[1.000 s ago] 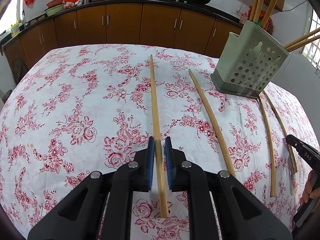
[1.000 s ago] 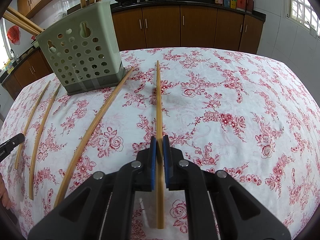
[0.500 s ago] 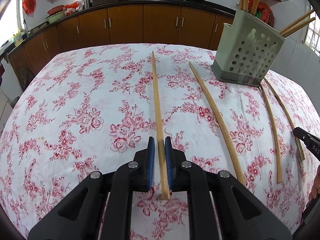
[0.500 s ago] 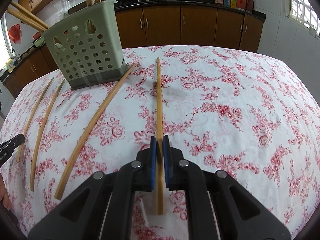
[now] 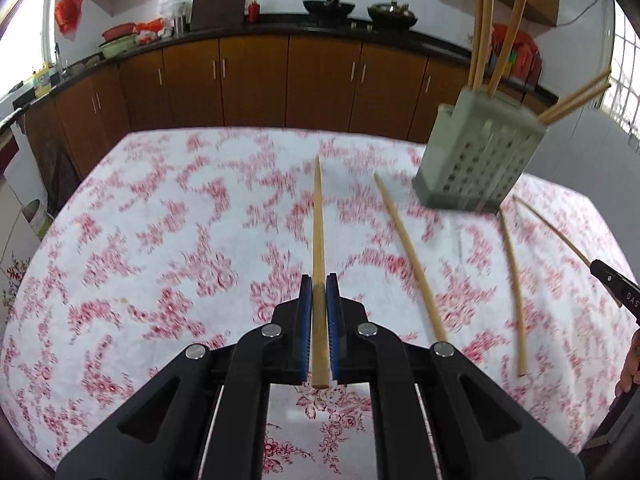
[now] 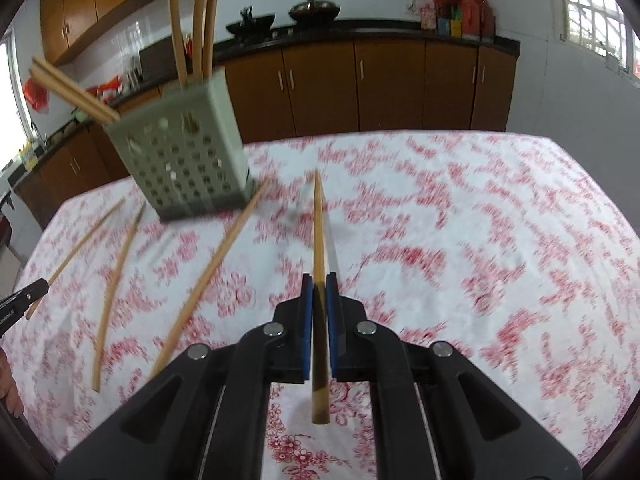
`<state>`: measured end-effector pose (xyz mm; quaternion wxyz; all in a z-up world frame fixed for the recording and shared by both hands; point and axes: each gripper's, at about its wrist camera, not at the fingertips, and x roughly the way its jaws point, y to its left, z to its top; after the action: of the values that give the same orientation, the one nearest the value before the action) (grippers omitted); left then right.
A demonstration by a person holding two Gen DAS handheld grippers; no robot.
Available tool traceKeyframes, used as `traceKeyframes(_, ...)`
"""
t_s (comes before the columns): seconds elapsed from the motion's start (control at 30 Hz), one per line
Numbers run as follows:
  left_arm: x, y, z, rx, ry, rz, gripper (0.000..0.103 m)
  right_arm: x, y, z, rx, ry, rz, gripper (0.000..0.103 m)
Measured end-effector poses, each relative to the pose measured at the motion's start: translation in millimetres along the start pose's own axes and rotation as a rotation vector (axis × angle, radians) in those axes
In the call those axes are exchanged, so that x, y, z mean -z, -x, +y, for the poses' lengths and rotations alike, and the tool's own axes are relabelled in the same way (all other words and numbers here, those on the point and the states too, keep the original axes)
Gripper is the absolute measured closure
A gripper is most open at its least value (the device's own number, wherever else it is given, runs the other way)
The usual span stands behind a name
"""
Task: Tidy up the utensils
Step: 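Lift both held chopsticks and carry them above the green holder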
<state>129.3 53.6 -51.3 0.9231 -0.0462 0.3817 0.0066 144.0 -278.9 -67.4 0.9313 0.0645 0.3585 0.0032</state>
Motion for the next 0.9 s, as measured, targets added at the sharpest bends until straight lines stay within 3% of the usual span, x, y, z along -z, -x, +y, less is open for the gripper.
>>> traceKeyframes(0.6,-52.9,77.5,2.5,0.076,0.041,-0.266,0.095,-56.6,66.9,-7.4,-0.036,-0.039,-0.252,0.095)
traceKeyframes(0.9,-63.8,87.9,0.5,0.077,0.026,-0.309,0.095,-69.6,76.6,1.1,-0.046,-0.018,-0.292,0.095)
